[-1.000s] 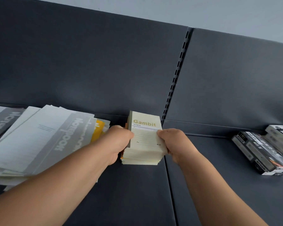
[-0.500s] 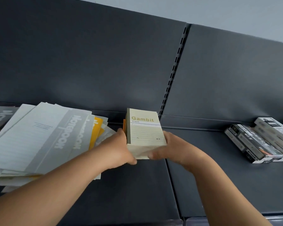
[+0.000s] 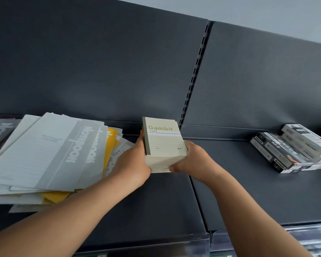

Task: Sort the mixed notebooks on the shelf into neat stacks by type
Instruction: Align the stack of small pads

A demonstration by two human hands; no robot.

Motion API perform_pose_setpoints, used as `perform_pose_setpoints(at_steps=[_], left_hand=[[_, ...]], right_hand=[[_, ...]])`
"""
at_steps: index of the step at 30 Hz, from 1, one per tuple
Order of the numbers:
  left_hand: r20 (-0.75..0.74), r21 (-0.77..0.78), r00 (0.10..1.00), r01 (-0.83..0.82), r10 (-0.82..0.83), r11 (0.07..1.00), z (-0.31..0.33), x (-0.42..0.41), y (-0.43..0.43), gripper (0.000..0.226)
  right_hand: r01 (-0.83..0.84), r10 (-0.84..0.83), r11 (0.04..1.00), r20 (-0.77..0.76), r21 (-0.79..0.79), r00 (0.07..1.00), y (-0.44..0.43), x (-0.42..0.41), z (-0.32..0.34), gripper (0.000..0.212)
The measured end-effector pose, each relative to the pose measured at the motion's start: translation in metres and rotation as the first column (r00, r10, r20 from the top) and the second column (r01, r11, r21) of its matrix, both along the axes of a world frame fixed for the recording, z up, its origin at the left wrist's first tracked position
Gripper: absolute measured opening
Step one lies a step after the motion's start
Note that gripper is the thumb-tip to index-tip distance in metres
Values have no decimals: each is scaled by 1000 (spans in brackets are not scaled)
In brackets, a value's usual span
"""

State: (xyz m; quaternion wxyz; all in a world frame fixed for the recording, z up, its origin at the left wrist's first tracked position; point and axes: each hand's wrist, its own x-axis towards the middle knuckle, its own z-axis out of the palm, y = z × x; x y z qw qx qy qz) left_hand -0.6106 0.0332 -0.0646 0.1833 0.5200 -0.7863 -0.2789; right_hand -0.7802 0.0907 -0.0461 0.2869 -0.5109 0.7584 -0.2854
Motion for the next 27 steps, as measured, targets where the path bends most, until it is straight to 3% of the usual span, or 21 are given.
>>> perform_pose_setpoints(at_steps=[8,10,12,13,16,17,21,27], left_hand=[[6,39,998,-69,69,997,0,-3,5,82],[52,12,996,-78,77,997,6,1,7,86],[54,4,993,-108,108,994,16,4,9,93],[32,17,992,-122,121,992,21,6,11,94],[6,-27,990,-141,141,990,34,17,22,88],[9,-62,988,-154,154,986,38,22,26,84],[77,-202,962,-241,261,949,50,48,44,61],[207,-312,892,-329,402,891,54,104,63,63]], right_hand=[[-51,53,998,76,-24,996,3,-10,-6,68],[-80,79,997,109,4,991,8,-11,1,83],[-90,89,996,158,3,983,15,-11,12,111],[-86,87,996,157,-13,984,18,-10,20,114],[-99,105,981,31,-167,994,26,3,42,70],[-109,104,971,-34,-215,994,27,10,45,64],[-237,178,920,-207,-312,962,23,48,44,60],[-459,359,824,-322,-332,876,23,110,34,50]])
